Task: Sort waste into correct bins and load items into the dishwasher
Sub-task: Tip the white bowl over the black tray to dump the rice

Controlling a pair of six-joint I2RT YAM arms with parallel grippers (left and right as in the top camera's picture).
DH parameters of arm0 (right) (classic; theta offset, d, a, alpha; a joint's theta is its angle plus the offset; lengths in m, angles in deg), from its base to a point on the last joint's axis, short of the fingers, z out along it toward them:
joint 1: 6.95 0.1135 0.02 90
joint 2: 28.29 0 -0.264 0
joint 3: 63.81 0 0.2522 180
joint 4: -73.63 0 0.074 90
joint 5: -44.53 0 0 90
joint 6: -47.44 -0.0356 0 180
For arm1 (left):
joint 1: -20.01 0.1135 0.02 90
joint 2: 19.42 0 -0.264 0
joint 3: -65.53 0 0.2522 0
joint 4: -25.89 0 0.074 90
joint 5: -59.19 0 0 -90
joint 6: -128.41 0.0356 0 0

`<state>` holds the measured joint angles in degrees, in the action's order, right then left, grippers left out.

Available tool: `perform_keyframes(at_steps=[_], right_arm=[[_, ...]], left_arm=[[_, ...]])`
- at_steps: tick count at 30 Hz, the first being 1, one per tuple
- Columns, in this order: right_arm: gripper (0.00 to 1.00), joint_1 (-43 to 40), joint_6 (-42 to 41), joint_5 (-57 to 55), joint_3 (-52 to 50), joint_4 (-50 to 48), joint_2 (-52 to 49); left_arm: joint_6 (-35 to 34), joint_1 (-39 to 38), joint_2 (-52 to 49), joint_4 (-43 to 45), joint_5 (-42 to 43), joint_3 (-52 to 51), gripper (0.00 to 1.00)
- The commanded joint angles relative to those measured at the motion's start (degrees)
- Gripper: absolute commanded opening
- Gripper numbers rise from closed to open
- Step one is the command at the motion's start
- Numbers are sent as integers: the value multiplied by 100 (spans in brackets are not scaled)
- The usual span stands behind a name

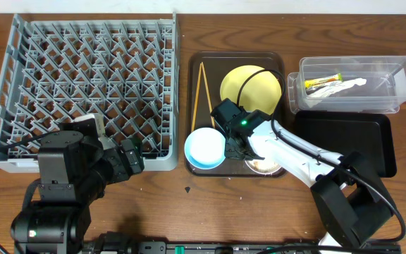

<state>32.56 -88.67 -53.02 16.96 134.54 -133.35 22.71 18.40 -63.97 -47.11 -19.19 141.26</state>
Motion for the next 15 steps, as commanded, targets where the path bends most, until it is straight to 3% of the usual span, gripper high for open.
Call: perform_keyframes(at_steps=[1, 7, 15], right_arm=[[1, -192, 184, 315, 13, -13, 234], [1, -1283, 1633, 2308, 11, -46, 1285], [1, -2924, 2492, 3654, 7, 328, 1827]], left_arm=[[-48, 20, 7, -37, -50, 146, 95], [-48, 20, 7, -31, -52, 146, 95], [-48, 20, 7, -26, -52, 146, 95]])
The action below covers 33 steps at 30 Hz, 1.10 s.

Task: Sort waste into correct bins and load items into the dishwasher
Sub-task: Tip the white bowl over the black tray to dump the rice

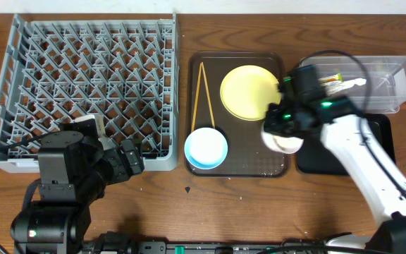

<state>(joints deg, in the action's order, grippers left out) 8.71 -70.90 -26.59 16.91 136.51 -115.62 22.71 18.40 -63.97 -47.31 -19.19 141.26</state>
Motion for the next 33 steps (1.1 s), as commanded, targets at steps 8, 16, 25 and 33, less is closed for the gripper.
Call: perform_keyframes(at_steps=[8, 16, 25, 33], right_arm=[[1, -2483, 2044, 2448, -363, 400, 31], [1, -4144, 2763, 5206, -1569, -1073, -120], [1, -4892, 3014, 6983, -2197, -2105, -205], [1, -5302, 2973, 6662, -2199, -1862, -205]], left_arm=[[-50, 20, 7, -9, -52, 146, 95], [-50, 20, 7, -9, -52, 146, 95], [-50, 20, 7, -9, -50, 146, 95], [-50, 20, 7, -9, -50, 146, 95]])
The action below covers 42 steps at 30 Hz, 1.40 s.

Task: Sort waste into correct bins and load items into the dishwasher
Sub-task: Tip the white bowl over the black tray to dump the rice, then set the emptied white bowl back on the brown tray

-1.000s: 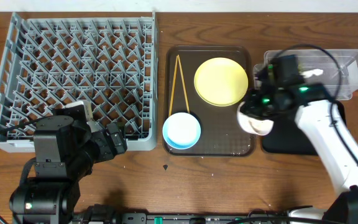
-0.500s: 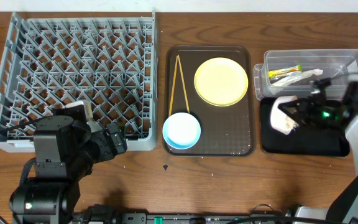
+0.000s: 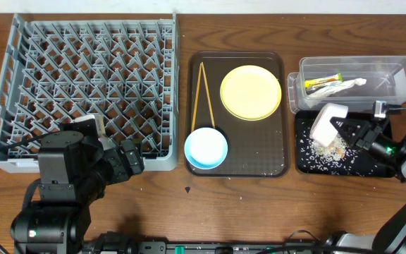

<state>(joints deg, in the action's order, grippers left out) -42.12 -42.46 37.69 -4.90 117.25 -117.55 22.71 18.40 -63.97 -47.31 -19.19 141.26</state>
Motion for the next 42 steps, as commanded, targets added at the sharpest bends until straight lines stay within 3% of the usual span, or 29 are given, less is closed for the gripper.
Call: perform_keyframes(at_steps=[1, 3, 6, 9, 11, 13, 15, 16, 18, 21, 24, 28, 30, 32, 34, 35, 37, 38, 40, 42], right_arm=[[1, -251, 125, 243, -17, 79, -13], [1, -271, 179, 597, -17, 168, -11], [1, -302, -256, -42, -20, 96, -11], [1, -304, 76, 463, -22, 37, -11], [1, -310, -551, 4, -22, 74, -11], [1, -297, -144, 623, -11, 267, -7], [1, -291, -208, -372, -11, 310, 13], [1, -289, -295, -330, -13, 463, 11], [1, -278, 280, 280, -13, 590, 15], [1, -278, 63, -376, -13, 575, 15], [1, -247, 540, 195, -13, 767, 15], [1, -240, 177, -361, -13, 861, 15], [1, -240, 581, -129, -13, 933, 24], [1, -240, -66, -761, -13, 756, 22], [1, -227, 621, 94, -13, 1130, 87], [1, -227, 664, -138, -7, 1016, 92], [1, -227, -369, -1213, -4, 839, 90], [1, -225, -245, -922, -4, 994, 107], [1, -219, 955, 345, -2, 1294, 210], [1, -201, 999, 225, 2, 1283, 372]], left_arm=[[-50, 20, 7, -9, -50, 146, 95], [-50, 20, 7, -9, -50, 146, 95], [-50, 20, 7, -9, -50, 146, 95], [-50, 20, 7, -9, -50, 146, 95], [-50, 20, 9, -9, -50, 146, 95], [-50, 20, 7, -9, -50, 146, 95], [-50, 20, 7, -9, -50, 146, 95], [-50, 20, 7, -9, -50, 146, 95], [-50, 20, 7, -9, -50, 146, 95], [-50, 20, 7, -9, -50, 146, 95], [-50, 20, 7, -9, -50, 146, 95], [-50, 20, 7, -9, -50, 146, 95], [-50, 20, 7, -11, -50, 146, 95], [-50, 20, 7, -11, -50, 146, 95], [-50, 20, 7, -9, -50, 146, 95], [-50, 20, 7, -9, -50, 146, 95], [-50, 20, 7, -9, -50, 146, 95], [-50, 20, 7, -9, -50, 146, 95], [-50, 20, 7, -24, -50, 146, 95], [-50, 20, 9, -44, -50, 146, 95]])
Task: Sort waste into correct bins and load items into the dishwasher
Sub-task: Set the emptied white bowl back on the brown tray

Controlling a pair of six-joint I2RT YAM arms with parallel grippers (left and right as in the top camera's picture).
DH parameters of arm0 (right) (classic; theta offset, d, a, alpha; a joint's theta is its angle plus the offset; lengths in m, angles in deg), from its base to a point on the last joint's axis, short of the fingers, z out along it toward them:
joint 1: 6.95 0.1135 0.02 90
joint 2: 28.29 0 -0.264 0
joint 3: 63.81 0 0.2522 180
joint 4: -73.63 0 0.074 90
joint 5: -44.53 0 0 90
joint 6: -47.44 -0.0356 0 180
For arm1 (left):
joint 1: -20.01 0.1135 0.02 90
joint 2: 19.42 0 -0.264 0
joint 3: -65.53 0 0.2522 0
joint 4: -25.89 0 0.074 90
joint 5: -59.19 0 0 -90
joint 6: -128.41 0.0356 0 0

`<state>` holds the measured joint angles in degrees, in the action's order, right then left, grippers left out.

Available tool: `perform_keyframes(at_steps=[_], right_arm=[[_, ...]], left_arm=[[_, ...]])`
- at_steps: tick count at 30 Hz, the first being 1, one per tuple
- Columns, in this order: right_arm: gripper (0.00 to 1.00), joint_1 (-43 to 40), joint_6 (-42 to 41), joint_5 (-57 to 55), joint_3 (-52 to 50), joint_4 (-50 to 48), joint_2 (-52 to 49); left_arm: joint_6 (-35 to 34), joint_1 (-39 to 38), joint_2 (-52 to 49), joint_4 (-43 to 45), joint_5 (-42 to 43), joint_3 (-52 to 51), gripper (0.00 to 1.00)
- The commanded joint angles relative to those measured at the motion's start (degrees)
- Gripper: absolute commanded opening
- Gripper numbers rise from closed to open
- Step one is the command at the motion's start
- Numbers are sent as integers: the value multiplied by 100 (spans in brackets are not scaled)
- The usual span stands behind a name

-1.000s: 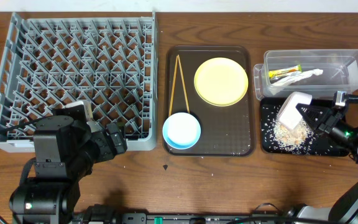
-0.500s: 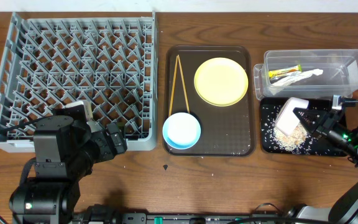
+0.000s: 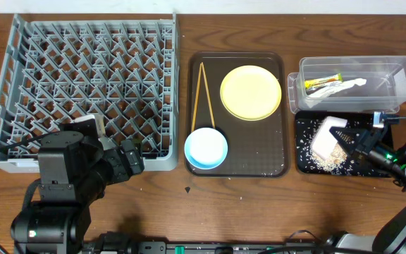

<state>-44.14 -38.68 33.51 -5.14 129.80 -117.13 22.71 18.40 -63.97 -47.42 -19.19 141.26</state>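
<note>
My right gripper (image 3: 349, 137) is shut on a small white bowl (image 3: 327, 137), held tipped on its side over the black tray (image 3: 380, 166) at the right. Pale food scraps (image 3: 321, 159) lie scattered on that tray under and around the bowl. On the brown tray (image 3: 240, 166) in the middle are a yellow plate (image 3: 251, 92), a blue-rimmed white bowl (image 3: 206, 148) and a pair of chopsticks (image 3: 203, 95). The grey dish rack (image 3: 20, 106) fills the left side. My left gripper (image 3: 130, 156) rests by the rack's front edge; its jaws are not clear.
A clear plastic bin (image 3: 393, 83) holding wrappers stands behind the black tray at the back right. The left arm's base (image 3: 58, 183) sits at the front left. Bare wooden table (image 3: 189, 212) runs along the front.
The tipped white bowl and my right gripper sit slightly lower and nearer the front over the black tray. More scraps lie spread on the tray. The left arm has not moved.
My right gripper was at a white bowl of scraps on the brown tray's front right corner. Then it held the bowl at that tray's right edge. Then the bowl was tipped over the black tray with scraps spilling, where it stays tipped now.
</note>
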Motion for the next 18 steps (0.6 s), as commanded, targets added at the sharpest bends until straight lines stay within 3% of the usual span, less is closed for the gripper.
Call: perform_keyframes(at_steps=[1, 4, 7, 12, 15, 16, 18], right_arm=[[1, 15, 595, 658, 35, 81, 433], [1, 203, 603, 581, 101, 181, 909], [1, 861, 411, -361, 192, 289, 1650], [1, 2983, -87, -3480, 219, 404, 2780], [1, 4308, -745, -5202, 216, 216, 2876], [1, 5110, -1040, -5956, 210, 7, 2774], [1, 5862, -1327, -6642, 210, -289, 2553]], left_arm=[[-50, 20, 7, -33, -50, 146, 95], [-50, 20, 9, -33, -50, 146, 95], [-50, 20, 9, -22, -50, 146, 95], [-50, 20, 7, 4, -50, 146, 95], [-50, 20, 9, 4, -50, 146, 95], [-76, 20, 9, 20, -48, 146, 95], [-76, 20, 9, 20, -46, 146, 95]])
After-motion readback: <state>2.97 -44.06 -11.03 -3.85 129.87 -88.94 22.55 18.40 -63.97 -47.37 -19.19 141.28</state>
